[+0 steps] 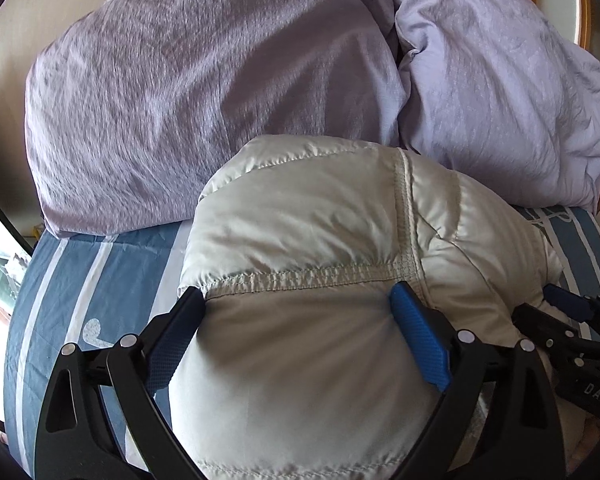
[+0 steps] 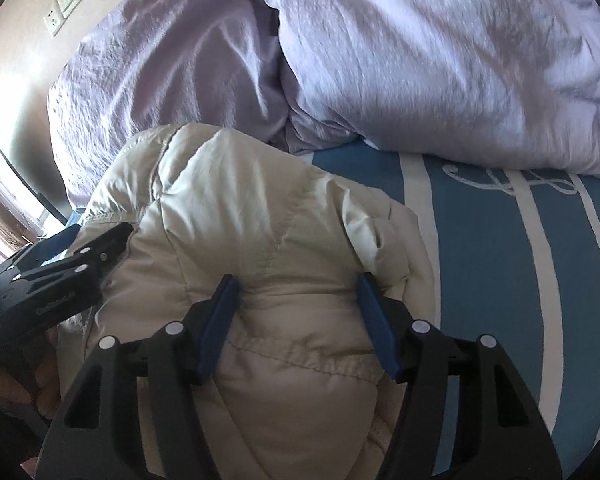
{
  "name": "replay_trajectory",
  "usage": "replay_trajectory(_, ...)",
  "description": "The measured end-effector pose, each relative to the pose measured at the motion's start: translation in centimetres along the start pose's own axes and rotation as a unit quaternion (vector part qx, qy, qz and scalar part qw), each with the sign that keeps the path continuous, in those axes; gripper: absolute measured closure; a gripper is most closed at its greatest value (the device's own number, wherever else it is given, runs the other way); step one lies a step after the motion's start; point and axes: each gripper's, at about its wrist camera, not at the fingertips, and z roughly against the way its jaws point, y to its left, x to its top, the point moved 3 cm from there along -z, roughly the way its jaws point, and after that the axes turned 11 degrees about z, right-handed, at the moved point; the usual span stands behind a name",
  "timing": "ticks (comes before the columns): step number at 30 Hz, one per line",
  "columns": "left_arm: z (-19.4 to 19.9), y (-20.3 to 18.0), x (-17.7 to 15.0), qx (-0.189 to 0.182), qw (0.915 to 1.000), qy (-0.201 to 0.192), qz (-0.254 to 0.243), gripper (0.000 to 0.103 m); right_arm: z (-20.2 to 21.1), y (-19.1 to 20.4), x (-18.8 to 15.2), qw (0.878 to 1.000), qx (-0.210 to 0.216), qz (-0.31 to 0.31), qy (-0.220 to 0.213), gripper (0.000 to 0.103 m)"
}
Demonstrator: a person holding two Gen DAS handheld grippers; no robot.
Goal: Fold large clothes
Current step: 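Set the folded jacket down near the pillows and open both grippers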
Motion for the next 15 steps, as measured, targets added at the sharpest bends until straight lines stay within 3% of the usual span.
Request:
replay_trajectory(4, 1.9, 1.1, -0.5, -0.004, 0.9998, -0.016, 0.012, 0.008, 2.5, 0.3, -0.3, 1.000, -0.025, -0.002, -0.008, 0.036)
replay_trajectory(6, 3.2, 1.8, -1.0, -0.007, 0.9996, -0.025, 0.013, 0.008, 4.0, 0.4, -0.8, 0.999, -0.036, -0.003, -0.018, 0.022)
replay_trajectory(12, 6.6, 3.2, -3.1, -0.020, 0.9990, -0.032, 0.024, 0.007, 9.2, 1.6, -3.1, 0.996, -0.061, 0.003, -0.057, 0.005)
replay_trajectory(15, 8.3, 3.7, -4.3, -0.028, 0.9986, -0.031, 0.031, 0.005, 11.0, 2.5, -4.3, 0.995, -0.074, 0.008, -0.067, 0.002)
